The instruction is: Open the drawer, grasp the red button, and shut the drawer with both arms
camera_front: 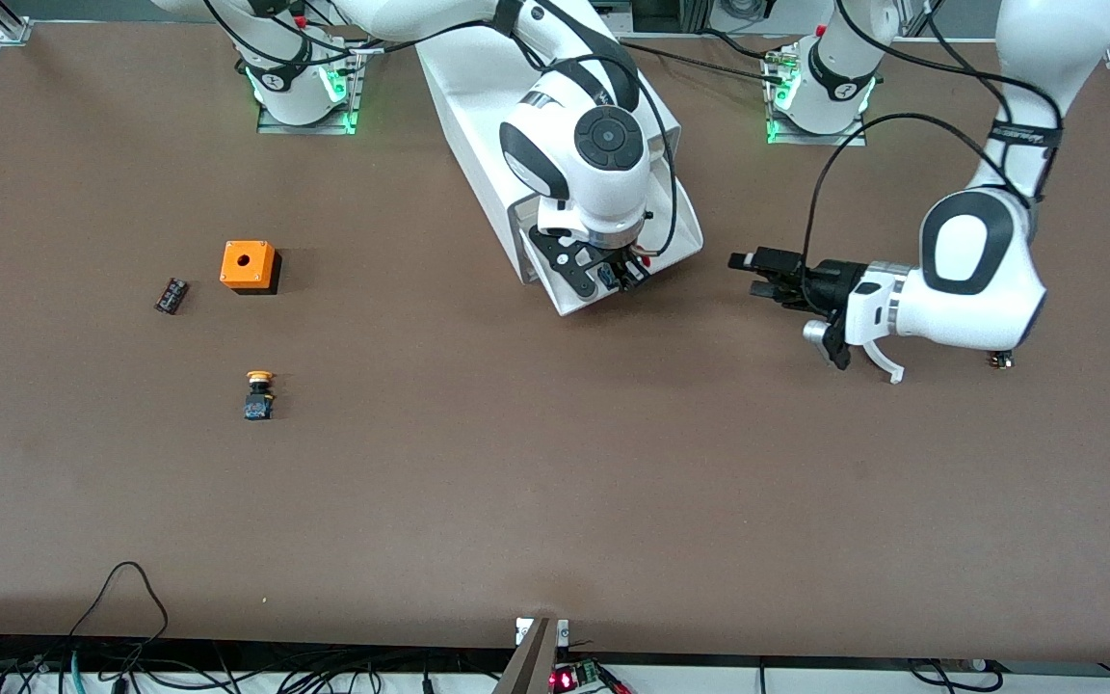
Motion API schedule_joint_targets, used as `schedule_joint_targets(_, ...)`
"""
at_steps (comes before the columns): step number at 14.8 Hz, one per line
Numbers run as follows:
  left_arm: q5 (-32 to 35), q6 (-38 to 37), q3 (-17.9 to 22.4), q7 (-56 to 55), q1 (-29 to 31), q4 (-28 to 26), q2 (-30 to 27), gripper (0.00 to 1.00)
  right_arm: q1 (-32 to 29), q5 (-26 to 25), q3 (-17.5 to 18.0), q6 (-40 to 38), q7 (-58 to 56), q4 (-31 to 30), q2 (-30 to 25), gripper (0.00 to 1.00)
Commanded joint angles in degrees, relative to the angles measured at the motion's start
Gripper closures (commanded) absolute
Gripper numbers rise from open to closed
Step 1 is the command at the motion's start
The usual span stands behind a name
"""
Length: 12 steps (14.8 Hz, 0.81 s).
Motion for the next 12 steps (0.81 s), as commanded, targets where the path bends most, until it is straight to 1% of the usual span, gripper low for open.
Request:
schedule_joint_targets(1,8.16,-4.91,-0.15,-8.78,0.22,5.80,-0.99,0.00,0.35,-0.92,-0.17,-0.29,0.65,1.58,0.51,0.89)
schedule_joint_targets(2,10.89,-6.23,-0.15,-12.21,0.22,7.56,-1.34,0.00,0.35,-0.92,-0.17,-0.20,0.56,1.67,0.43,1.00)
schedule_joint_targets(6,21.87,-11.86,-1.21,-23.90,-0.31,16.08,-1.87,0.00,0.35,-0.92,-0.35,-0.47,0.13,1.84,-0.19,1.00)
schedule_joint_targets(7,25.47,-13.18,-1.47,-26.89,-0.66,18.63,-1.87,0.00,0.26,-0.92,-0.44,-0.73,-0.92,1.93,-0.28,1.00)
schedule_joint_targets(8,29.33,-14.32,-2.60,-30.05,-1.01,21.00,-1.96,0.00,0.00,-1.01,-0.44,-0.99,-2.32,1.93,-0.71,1.00)
schedule_joint_targets(10,34.80,-14.95,-3.75,-33.76,-1.02,23.65,-2.13,0.00,-0.27,-1.01,-1.31,-1.43,-6.62,1.93,-2.90,1.00)
schedule_joint_targets(12,40.07,-15.12,-3.84,-33.25,-1.80,26.72,-1.61,0.00,-2.36,-0.84,-1.84,-2.66,-13.99,1.93,-4.58,1.00)
